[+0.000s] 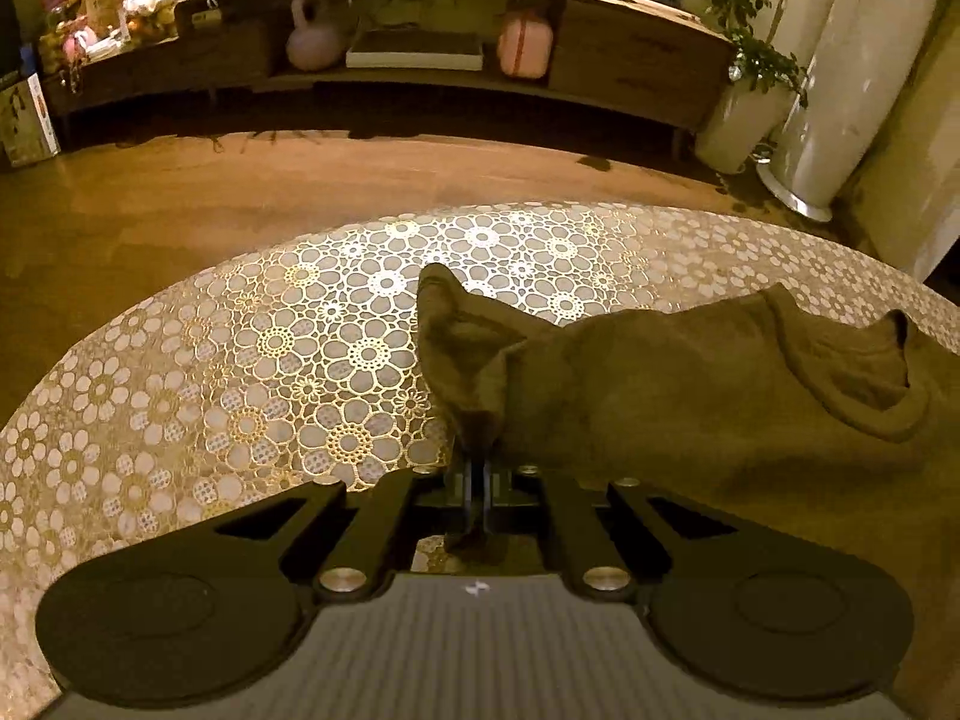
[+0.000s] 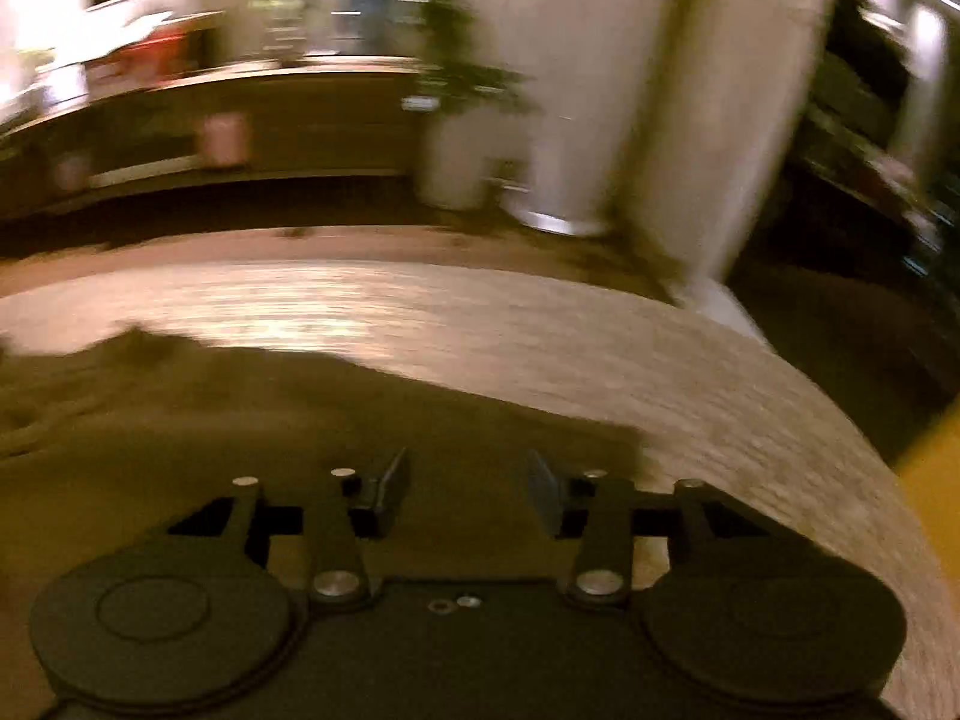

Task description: Fold clothes

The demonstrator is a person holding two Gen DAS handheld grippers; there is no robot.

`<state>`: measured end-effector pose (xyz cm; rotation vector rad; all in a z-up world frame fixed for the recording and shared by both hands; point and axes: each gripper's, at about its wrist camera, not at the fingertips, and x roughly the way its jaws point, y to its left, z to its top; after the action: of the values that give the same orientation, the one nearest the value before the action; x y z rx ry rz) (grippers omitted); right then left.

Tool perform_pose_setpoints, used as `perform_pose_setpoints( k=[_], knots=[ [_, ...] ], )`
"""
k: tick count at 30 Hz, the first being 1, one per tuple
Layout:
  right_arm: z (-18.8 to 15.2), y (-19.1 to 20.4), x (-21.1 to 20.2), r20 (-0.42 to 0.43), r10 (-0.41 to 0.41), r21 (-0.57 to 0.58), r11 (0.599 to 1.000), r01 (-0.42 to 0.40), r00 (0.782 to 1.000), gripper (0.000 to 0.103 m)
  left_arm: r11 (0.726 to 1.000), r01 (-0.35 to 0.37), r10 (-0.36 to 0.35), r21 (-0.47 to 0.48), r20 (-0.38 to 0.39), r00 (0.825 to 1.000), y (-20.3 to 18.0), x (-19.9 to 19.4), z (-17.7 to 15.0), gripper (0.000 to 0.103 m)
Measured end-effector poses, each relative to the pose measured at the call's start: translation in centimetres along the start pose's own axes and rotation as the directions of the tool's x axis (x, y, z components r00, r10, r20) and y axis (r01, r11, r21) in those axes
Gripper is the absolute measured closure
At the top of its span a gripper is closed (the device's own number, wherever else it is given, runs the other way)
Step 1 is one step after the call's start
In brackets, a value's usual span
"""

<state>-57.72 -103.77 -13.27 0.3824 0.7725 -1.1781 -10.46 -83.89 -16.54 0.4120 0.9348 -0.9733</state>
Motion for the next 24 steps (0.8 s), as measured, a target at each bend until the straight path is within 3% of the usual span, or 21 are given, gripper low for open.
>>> perform_pose_setpoints(
  k=[5, 11, 20, 24],
  knots=[
    [2.8, 7.3, 1.9, -0.028, 0.144, -0.081, 0.986, -0.146, 0.989, 0.000, 1.000, 0.006, -0.006, 0.012, 0.001, 1.000, -0.4, -0.1, -0.1, 0.101],
    [4.9, 13.3, 6.5, -0.074, 0.153, -0.091, 0.983, -0.160, 0.985, 0.000, 0.999, 0.034, -0.034, 0.015, -0.002, 0.999, -0.2, -0.1, 0.0, 0.101],
    [5.9, 14.3, 11.5, -0.090, 0.164, 0.128, 0.980, -0.152, 0.982, 0.000, 0.996, 0.085, -0.085, 0.021, -0.002, 0.996, 0.0, 0.0, 0.0, 0.101],
    [5.6, 15.2, 11.7, -0.079, 0.148, 0.086, 0.986, -0.141, 0.986, 0.000, 0.995, 0.099, -0.099, 0.021, -0.001, 0.995, 0.2, 0.1, 0.0, 0.101]
  ],
)
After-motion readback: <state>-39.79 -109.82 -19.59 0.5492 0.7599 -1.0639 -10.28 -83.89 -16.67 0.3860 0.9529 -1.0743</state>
